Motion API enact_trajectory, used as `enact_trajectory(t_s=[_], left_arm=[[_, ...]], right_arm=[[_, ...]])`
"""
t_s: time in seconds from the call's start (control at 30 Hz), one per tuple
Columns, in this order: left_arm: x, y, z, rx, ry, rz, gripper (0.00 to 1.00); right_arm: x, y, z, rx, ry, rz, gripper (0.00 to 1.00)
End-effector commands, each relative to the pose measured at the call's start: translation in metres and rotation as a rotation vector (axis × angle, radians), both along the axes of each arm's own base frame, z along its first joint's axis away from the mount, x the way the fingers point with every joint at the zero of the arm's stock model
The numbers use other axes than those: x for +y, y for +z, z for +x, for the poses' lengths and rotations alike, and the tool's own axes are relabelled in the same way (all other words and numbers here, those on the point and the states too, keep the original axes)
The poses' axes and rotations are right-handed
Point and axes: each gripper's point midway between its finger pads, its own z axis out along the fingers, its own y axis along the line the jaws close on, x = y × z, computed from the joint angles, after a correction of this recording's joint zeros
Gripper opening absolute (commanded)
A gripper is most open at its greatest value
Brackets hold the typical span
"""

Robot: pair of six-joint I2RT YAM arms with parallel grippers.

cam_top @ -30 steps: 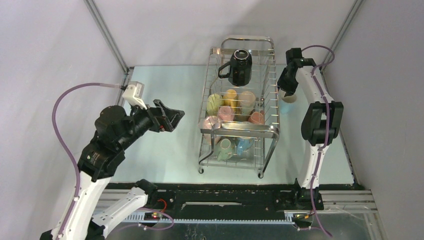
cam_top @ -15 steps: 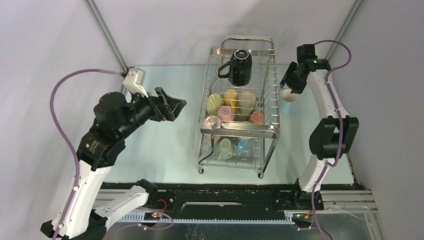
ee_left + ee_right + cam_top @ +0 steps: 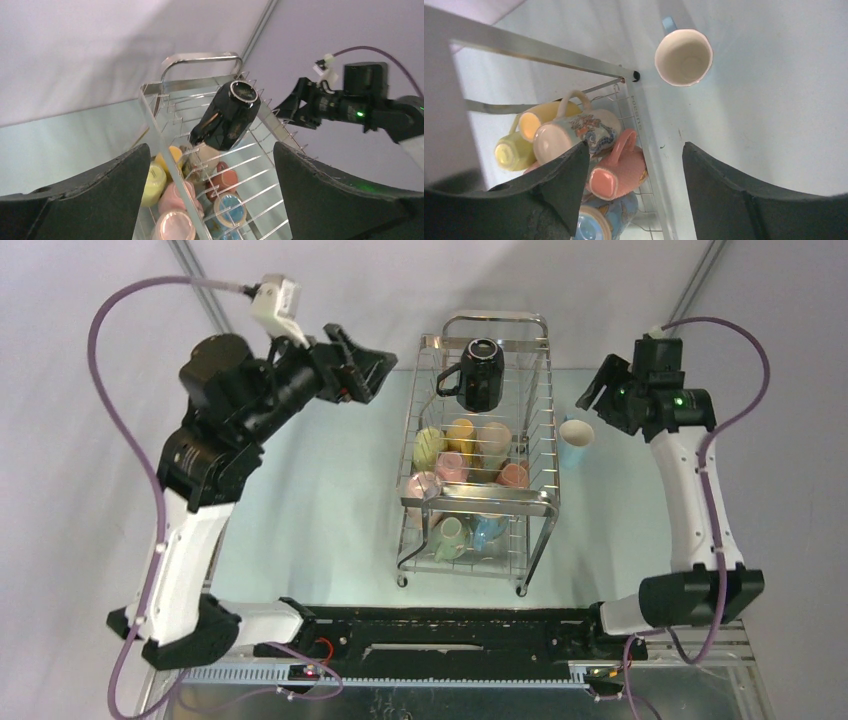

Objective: Unload the cups from the dish rack
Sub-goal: Place the cup at the center of the board, then unload the cup from the dish rack.

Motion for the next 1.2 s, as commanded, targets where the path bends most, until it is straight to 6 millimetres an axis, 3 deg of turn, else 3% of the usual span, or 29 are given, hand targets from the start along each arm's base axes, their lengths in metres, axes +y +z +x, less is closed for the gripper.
enact_trajectory(t_s=[0.0, 0.2, 0.23, 0.4, 0.53, 0.73, 1.17], left_arm=[[-0.014, 0.028, 0.008, -0.091, -0.007, 0.06, 1.0], [-0.047, 0.019, 0.038, -0.1, 0.004, 0.208, 1.0], [-0.05, 0.019, 0.039, -0.105, 0.012, 0.217, 1.0], [-0.075, 0.017, 0.059, -0.139, 0.062, 0.269, 1.0], [-0.097, 0.019, 0.069, -0.169, 0.046, 0.265, 1.0], [-0.128, 0.004, 0.081, -0.167, 0.007, 0.273, 1.0], [-0.167, -0.036, 0.106, -0.129, -0.007, 0.332, 1.0]], right_arm=[[0.0, 0.044, -0.023, -0.14, 0.004, 0.0, 0.77], [0.005, 0.084, -0.052, -0.258, 0.011, 0.022, 0.83], [0.006, 0.088, -0.056, -0.271, 0.016, 0.023, 0.87], [0.02, 0.11, -0.075, -0.331, 0.058, 0.041, 0.89], [0.027, 0.121, -0.09, -0.356, 0.076, 0.034, 0.89], [0.031, 0.136, -0.108, -0.401, 0.091, 0.048, 0.89], [0.052, 0.172, -0.125, -0.481, 0.168, 0.095, 0.9]])
